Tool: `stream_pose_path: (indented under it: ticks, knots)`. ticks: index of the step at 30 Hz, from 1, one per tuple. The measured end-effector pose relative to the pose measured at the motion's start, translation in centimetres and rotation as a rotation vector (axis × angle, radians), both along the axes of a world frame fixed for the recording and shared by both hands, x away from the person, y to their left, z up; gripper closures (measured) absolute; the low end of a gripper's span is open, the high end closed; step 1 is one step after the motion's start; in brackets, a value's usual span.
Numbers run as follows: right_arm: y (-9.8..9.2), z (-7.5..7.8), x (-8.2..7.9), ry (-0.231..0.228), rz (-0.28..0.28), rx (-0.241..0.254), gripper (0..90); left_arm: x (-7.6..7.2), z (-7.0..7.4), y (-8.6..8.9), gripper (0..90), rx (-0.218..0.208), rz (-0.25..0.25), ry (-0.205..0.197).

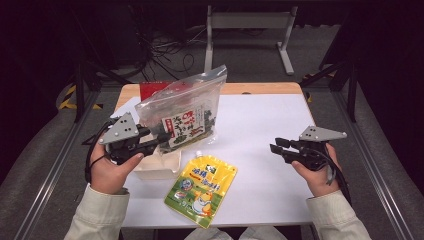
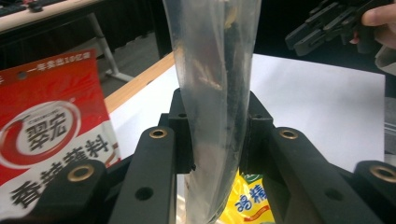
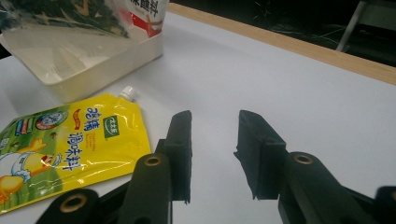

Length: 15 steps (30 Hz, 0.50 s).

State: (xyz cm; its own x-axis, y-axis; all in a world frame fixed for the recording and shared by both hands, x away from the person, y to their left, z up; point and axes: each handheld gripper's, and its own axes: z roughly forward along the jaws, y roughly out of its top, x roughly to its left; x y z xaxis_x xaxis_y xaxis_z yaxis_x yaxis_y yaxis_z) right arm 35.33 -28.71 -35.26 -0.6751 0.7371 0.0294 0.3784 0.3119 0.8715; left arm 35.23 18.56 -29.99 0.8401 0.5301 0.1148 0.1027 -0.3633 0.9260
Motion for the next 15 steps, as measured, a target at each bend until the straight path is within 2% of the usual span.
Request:
stream_pose_path:
  ticks: [6,10,15]
  knots:
    - [-0.1,-0.5,0.2,0.000,-0.011,-0.017,63.4,0.4,0.3,0.7,72.2,0.035,0.025,-0.009]
    - [-0.4,-0.5,0.3,0.001,-0.014,-0.019,63.0,0.6,0.3,1.2,72.2,0.031,0.045,-0.016]
    - [-0.7,-0.7,0.3,0.003,-0.022,-0.016,62.5,1.1,0.4,1.9,72.0,0.042,0.069,-0.045]
